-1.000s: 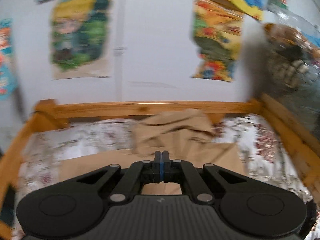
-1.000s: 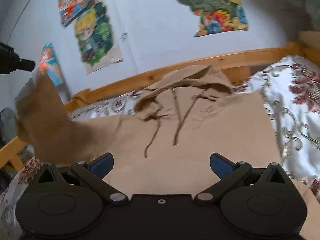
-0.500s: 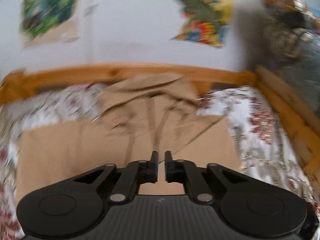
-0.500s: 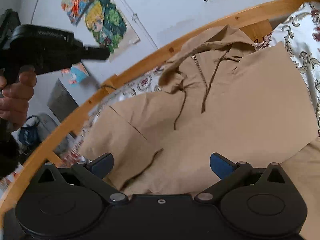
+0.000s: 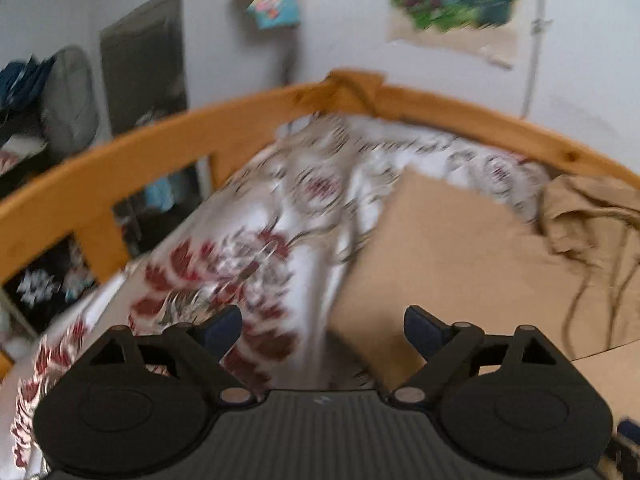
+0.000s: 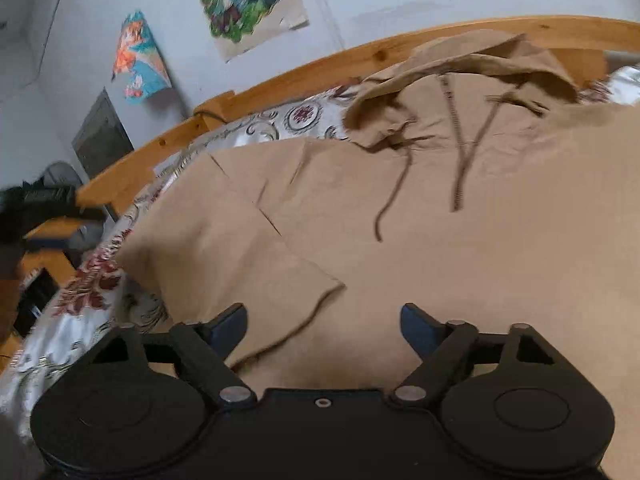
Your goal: Fold large clothes
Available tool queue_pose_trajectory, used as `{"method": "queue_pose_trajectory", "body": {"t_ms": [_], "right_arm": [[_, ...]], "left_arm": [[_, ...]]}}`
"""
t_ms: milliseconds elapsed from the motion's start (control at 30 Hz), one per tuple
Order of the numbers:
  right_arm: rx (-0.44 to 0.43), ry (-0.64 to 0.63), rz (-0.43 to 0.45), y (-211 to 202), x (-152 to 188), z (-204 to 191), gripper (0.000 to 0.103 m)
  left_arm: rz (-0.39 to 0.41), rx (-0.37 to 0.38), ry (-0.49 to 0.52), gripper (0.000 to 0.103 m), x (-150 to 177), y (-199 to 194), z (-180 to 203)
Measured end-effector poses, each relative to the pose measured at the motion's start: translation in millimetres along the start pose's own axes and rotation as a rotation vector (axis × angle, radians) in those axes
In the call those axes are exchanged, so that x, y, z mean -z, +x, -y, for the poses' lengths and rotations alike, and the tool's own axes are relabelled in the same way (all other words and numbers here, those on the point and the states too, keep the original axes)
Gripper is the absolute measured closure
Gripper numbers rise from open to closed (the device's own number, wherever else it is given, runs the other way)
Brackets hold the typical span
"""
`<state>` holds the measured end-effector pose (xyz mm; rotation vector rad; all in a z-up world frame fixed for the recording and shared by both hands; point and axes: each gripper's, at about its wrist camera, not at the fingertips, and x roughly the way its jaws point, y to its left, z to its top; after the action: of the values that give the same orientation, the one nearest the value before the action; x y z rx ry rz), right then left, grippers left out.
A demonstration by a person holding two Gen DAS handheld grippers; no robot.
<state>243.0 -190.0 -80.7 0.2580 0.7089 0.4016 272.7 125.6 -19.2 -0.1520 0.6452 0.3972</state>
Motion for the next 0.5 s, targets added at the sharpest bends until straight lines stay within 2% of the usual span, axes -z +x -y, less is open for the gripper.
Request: {"method": "queue_pose_trajectory", "body": {"t_ms": [67,200,300,333,367,433,500], "right_arm": [[0.02,0.034,-0.045,30.9,-8.4,-4.0,0.03],[0.046,0.224,-0.144,83.5,-14.1,-3.1,0.044],[0.072,0.278,-0.145,101.4,-9.0,-8.1,0.053],[0.072,0.272,-0.13,102.2,-8.9,-11.0,0.077],[0.054,0.28,-0.131,101.3,-8.6,-13.3,0.09],[0.045,0.288,-0.111,90.8,-14.0,-16.3,0.095],[0.051,0.225,-0.087,70.9,-28.1,-21.8,0.098]], "left_arm": [[0.004,0.007,-0.024,0.01,0.8,6.2,-9.1],[0.081,0.025,-0.085,0.005,0.2,4.1,-18.8],[0.12,0.031,-0.1,0.005,1.1,12.5,-18.7],[0.116,0.05,-0.108,0.004,1.8,15.7,-19.5],[0.097,0.084,-0.122,0.004,1.5,19.6,-21.3],[0.069,0.186,-0.176,0.004,-0.1,25.8,-30.1],[0.084,0.237,-0.245,0.004,-0.3,29.4,-41.3]]}}
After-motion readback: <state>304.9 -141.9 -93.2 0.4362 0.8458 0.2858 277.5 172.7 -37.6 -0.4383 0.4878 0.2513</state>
